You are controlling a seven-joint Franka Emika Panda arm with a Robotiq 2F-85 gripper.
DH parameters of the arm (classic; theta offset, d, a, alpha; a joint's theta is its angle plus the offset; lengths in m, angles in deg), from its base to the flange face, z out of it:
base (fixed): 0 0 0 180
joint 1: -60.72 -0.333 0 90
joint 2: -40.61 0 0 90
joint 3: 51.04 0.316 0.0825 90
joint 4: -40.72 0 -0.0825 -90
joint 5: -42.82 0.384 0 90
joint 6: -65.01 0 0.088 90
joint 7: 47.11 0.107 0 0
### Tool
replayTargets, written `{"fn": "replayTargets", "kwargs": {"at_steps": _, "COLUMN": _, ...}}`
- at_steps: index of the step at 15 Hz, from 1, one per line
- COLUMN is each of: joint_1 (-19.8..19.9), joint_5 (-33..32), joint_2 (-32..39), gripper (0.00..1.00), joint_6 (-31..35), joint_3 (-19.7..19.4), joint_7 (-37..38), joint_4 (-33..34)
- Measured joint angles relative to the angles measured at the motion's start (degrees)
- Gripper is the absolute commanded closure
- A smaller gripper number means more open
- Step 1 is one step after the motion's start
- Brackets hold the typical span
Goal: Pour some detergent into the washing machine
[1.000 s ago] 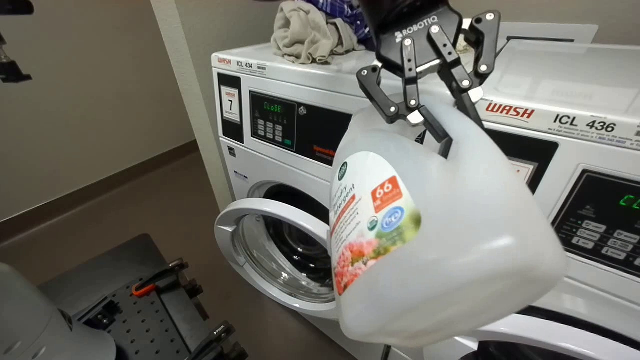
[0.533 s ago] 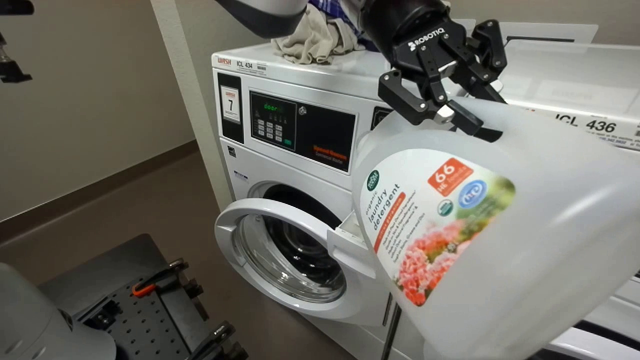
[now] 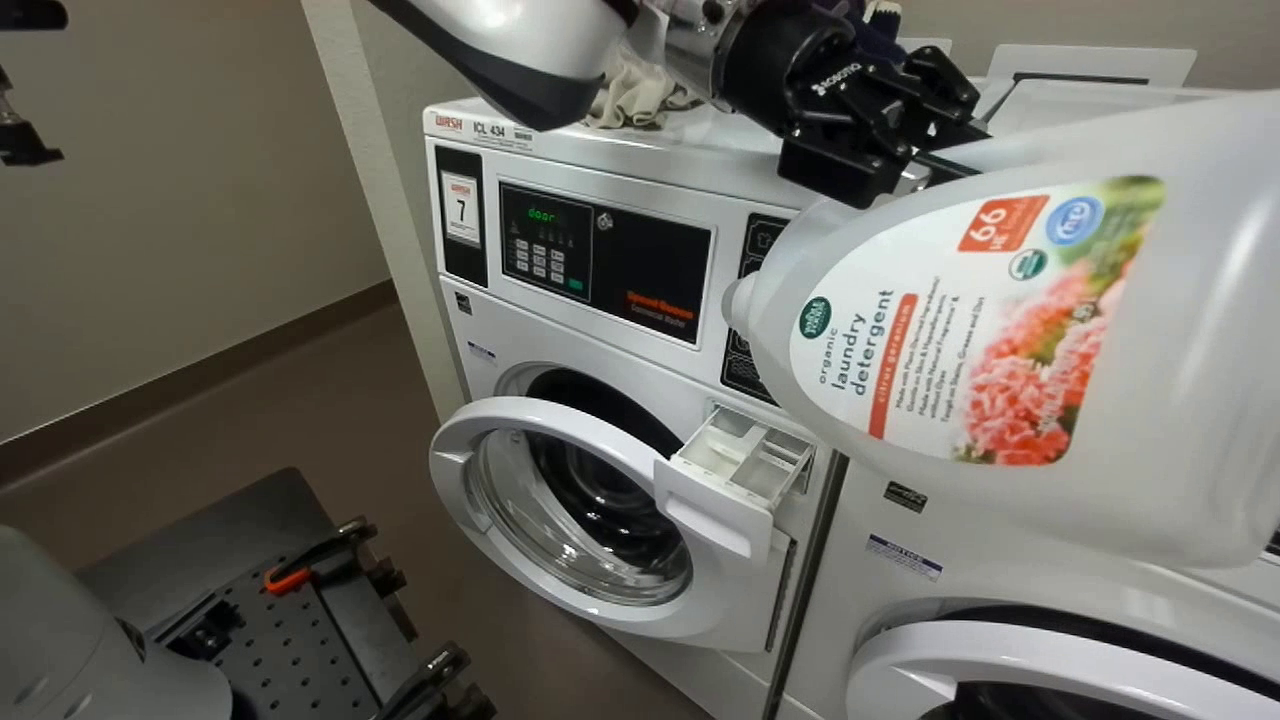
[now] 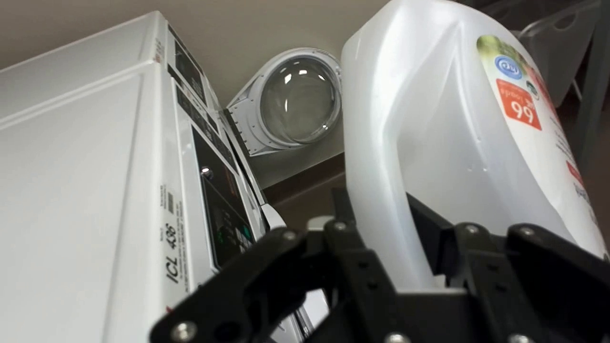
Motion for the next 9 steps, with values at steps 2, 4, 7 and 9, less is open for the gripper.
{"fn": "replayTargets", "kwargs": {"at_steps": 2, "joint_1": -0.12, "joint_5": -2.70, "joint_2": 0.58, "gripper": 0.93, "joint_6": 0.40, "joint_3": 0.42, "joint_7": 0.00, "joint_4": 0.03}}
{"fn": "replayTargets", "kwargs": {"at_steps": 4, "joint_1": -0.24, "joint_5": -4.98, "joint_2": 0.89, "gripper": 0.93, "joint_6": 0.79, "joint_3": 0.50, "joint_7": 0.00, "joint_4": 0.03}}
{"fn": "replayTargets", "kwargs": {"at_steps": 7, "joint_1": -0.20, "joint_5": -7.66, "joint_2": 1.09, "gripper": 0.93, "joint_6": 1.19, "joint_3": 0.50, "joint_7": 0.00, "joint_4": 0.03}}
{"fn": "replayTargets", "kwargs": {"at_steps": 9, "joint_1": -0.17, "joint_5": -8.87, "joint_2": 1.09, "gripper": 0.93, "joint_6": 1.24, "joint_3": 0.48, "joint_7": 0.00, "joint_4": 0.02}}
